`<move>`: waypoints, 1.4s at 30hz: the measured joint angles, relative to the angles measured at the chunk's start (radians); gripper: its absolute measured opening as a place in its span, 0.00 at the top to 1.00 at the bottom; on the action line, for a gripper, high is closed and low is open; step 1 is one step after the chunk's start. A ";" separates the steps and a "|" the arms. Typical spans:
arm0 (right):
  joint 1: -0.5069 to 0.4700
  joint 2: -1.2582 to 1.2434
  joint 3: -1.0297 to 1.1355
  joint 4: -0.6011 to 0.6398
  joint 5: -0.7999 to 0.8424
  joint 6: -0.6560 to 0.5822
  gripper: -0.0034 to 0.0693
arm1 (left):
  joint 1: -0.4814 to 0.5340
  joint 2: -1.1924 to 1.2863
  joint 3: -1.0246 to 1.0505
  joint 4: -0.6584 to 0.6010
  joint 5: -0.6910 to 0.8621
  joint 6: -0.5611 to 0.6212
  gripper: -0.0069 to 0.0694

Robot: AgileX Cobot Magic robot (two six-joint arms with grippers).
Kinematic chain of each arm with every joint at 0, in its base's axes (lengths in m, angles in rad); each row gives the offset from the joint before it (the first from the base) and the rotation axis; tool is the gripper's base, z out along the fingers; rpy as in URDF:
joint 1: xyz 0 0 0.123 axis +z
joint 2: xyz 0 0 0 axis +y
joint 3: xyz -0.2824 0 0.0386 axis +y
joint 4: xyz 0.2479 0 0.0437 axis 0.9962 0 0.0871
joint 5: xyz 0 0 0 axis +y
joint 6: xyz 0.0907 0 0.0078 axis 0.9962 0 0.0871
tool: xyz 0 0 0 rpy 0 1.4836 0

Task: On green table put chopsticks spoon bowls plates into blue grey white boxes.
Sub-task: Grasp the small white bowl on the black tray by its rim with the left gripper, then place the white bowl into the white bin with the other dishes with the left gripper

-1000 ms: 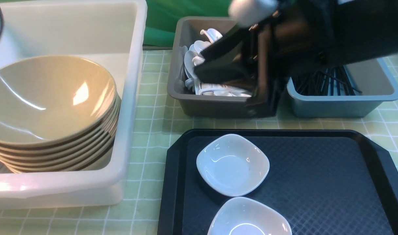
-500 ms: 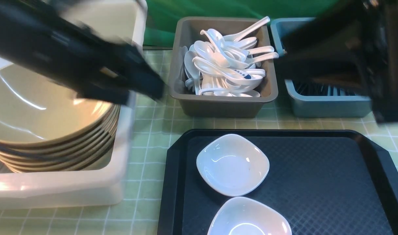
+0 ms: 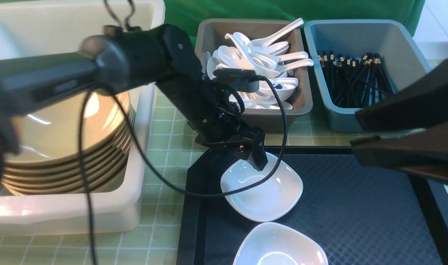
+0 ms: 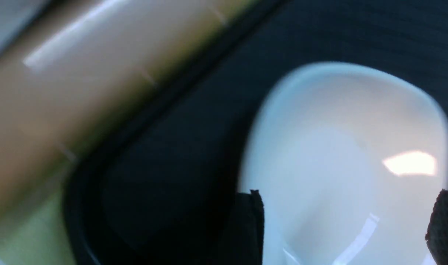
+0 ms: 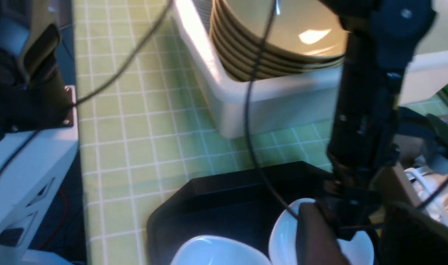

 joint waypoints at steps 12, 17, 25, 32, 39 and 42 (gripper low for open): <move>0.000 0.000 0.001 0.000 0.019 -0.009 0.59 | 0.000 0.122 -0.055 0.051 0.097 -0.014 0.39; 0.000 0.000 0.001 -0.001 -0.007 -0.011 0.59 | 0.002 0.125 -0.057 0.065 0.110 -0.011 0.77; 0.000 0.002 0.001 -0.002 -0.049 -0.049 0.59 | 0.039 -0.009 -0.061 0.065 0.176 -0.012 0.89; 0.000 0.047 -0.022 0.062 -0.139 -0.165 0.61 | 0.197 -0.347 -0.061 0.059 0.242 -0.078 0.89; 0.056 0.274 -0.264 0.114 -0.082 -0.213 0.77 | 0.641 -0.726 0.014 0.081 0.261 -0.230 0.89; 0.094 0.417 -0.388 0.117 -0.019 -0.164 0.87 | 0.879 -0.834 0.082 0.139 0.266 -0.301 0.89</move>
